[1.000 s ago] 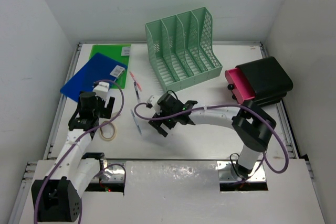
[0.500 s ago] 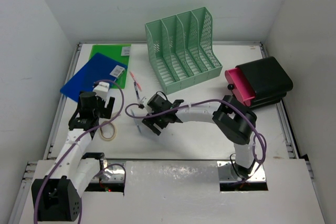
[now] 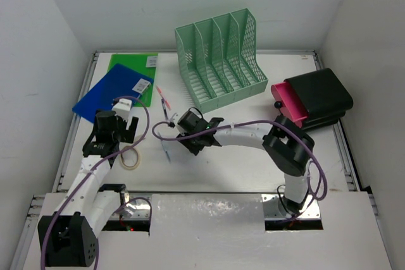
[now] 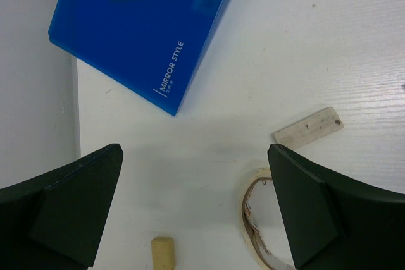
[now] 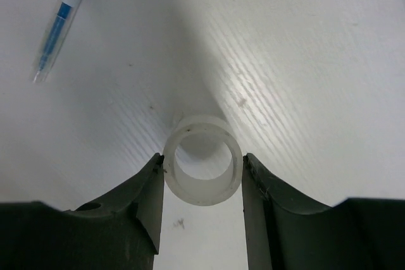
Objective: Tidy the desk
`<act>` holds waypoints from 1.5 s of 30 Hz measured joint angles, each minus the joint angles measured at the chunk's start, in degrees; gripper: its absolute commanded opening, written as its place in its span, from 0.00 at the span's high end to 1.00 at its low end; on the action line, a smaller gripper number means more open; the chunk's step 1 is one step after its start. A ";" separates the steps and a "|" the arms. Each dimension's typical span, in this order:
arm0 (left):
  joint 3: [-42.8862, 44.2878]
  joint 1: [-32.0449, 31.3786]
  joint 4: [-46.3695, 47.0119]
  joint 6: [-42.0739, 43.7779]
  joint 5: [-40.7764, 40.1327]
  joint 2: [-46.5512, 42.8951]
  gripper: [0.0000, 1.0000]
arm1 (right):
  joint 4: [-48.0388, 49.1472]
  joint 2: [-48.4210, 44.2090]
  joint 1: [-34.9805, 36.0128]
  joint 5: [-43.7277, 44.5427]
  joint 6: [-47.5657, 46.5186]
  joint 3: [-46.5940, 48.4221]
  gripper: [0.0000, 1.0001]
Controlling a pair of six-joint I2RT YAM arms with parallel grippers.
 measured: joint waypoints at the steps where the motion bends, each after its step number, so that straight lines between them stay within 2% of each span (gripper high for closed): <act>1: 0.00 0.00 0.02 0.02 0.00 0.00 0.01 | -0.46 -1.18 -0.02 0.26 -0.02 0.00 0.71; 5: 0.00 0.00 0.00 0.02 -0.02 0.00 0.01 | -4.46 -9.70 -1.90 3.39 -0.48 0.02 0.72; 7: 0.00 0.00 0.00 0.00 -0.02 0.00 0.01 | -6.12 -15.47 -5.42 4.42 -0.68 0.46 0.73; 13: 0.00 0.00 0.00 0.00 -0.02 -0.04 0.01 | -7.82 -29.07 -24.55 10.08 -1.16 2.60 0.78; 17: 0.00 0.00 0.00 0.00 -0.02 -0.09 0.01 | -10.03 -31.32 -36.35 13.66 -1.60 3.43 0.80; 22: 0.00 0.00 -0.02 0.00 -0.02 -0.17 0.01 | -12.90 -27.69 -45.00 13.18 -1.73 4.42 0.81; 28: 0.00 0.00 -0.02 0.00 0.00 -0.28 0.01 | -14.32 -23.96 -48.52 13.38 -2.16 4.50 0.81; 39: 0.00 0.00 -0.02 0.00 0.00 -0.31 0.01 | -15.08 -23.91 -49.51 14.08 -2.23 4.50 0.77; 41: 0.00 0.00 -0.02 0.02 0.02 -0.31 0.01 | -15.15 -24.06 -49.51 14.21 -2.23 4.50 0.74; 42: 0.00 0.00 0.00 0.02 0.02 -0.31 0.01 | -15.23 -24.15 -49.51 14.23 -2.23 4.50 0.67; 45: 0.00 0.00 -0.02 0.00 0.00 -0.31 0.01 | -15.91 -24.28 -49.51 14.23 -2.23 4.50 0.56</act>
